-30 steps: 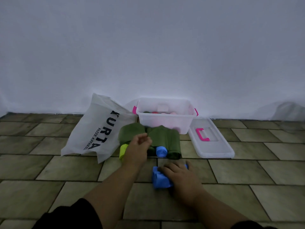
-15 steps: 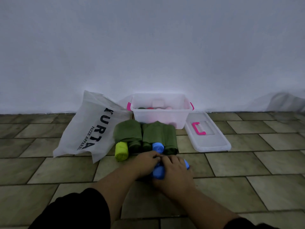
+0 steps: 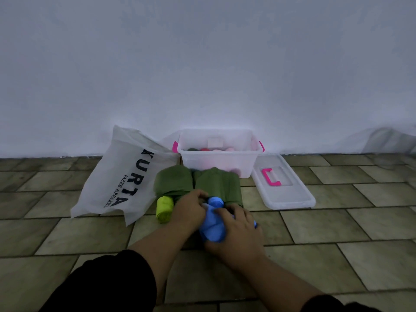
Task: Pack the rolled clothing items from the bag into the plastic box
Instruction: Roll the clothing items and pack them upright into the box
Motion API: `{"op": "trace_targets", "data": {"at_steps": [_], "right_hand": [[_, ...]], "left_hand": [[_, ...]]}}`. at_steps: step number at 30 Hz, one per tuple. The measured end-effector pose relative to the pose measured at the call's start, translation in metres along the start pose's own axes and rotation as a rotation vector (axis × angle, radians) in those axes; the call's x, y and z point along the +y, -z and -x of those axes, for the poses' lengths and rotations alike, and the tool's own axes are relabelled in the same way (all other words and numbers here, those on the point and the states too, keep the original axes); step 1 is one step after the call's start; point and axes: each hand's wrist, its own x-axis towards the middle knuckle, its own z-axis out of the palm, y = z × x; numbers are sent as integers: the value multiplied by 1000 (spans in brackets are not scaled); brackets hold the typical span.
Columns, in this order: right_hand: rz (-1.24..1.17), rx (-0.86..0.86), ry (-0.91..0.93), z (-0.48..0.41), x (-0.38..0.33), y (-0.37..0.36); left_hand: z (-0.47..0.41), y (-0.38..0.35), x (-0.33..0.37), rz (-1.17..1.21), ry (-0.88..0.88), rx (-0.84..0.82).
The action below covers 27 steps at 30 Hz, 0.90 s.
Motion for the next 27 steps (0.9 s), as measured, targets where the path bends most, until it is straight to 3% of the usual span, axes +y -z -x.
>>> {"op": "trace_targets", "data": {"at_steps": [3, 9, 13, 15, 17, 19, 22, 25, 27], "right_hand": [[28, -16, 84, 5, 0, 2], [116, -144, 95, 14, 2, -6], [106, -111, 103, 16, 5, -8], [94, -90, 127, 21, 6, -8], [80, -44, 188, 29, 9, -7], [7, 24, 270, 39, 15, -7], [-43, -16, 326, 48, 27, -6], [-55, -93, 317, 50, 29, -2], [-47, -54, 339, 48, 28, -2]], "left_hand": [[-4, 12, -4, -96, -117, 128], [9, 6, -8, -398, -186, 100], [14, 14, 9, -267, -309, 206], [12, 20, 14, -228, -120, 78], [9, 23, 11, -342, 97, -117], [9, 22, 7, -391, 208, -263], [10, 15, 5, -351, 244, -341], [7, 9, 8, -328, 174, -462], [3, 6, 12, -256, 78, -434]]}}
